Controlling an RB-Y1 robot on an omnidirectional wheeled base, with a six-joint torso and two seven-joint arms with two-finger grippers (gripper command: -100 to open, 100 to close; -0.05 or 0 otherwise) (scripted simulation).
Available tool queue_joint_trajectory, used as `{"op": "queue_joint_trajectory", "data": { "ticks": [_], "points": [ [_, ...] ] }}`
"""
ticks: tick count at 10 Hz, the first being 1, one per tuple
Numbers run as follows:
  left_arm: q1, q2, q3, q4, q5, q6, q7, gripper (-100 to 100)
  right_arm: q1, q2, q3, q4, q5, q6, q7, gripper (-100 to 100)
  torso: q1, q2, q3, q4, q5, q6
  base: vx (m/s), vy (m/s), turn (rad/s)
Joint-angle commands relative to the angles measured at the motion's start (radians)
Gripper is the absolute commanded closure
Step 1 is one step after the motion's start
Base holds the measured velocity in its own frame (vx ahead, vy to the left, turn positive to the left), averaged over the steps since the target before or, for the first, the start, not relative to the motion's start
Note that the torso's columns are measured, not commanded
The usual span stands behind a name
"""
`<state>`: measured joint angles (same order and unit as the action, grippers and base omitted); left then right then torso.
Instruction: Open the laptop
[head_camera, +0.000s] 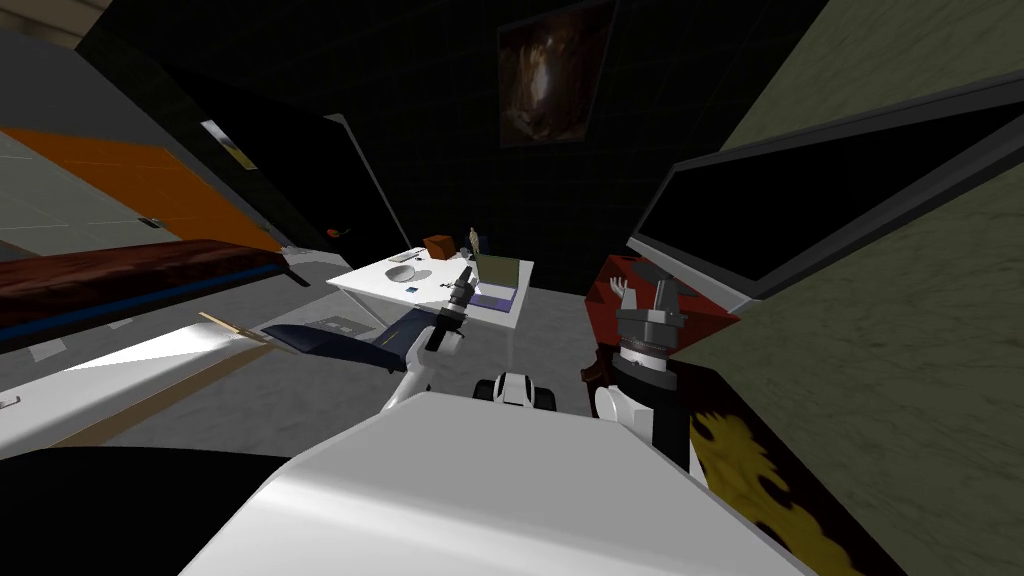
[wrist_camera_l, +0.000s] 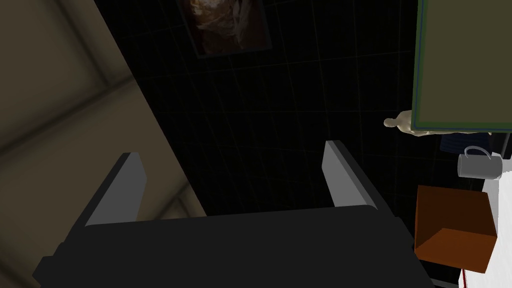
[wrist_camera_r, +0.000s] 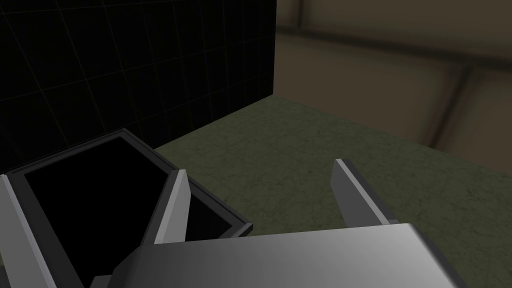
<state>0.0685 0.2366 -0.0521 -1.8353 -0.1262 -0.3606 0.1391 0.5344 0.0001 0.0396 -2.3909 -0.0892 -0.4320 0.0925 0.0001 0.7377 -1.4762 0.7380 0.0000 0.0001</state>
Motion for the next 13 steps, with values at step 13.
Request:
{"op": "queue_joint_trajectory", "data": {
  "ticks": [13],
  "points": [
    [-0.321, 0.106, -0.027, 0.44, -0.09, 0.055, 0.086, -100, 0.0, 0.0, 0.0, 0.0, 0.0, 0.0, 0.0, 0, 0.0, 0.0, 0.0, 0.0, 0.0, 0.0, 0.038, 0.032, -0.037]
  ]
}}
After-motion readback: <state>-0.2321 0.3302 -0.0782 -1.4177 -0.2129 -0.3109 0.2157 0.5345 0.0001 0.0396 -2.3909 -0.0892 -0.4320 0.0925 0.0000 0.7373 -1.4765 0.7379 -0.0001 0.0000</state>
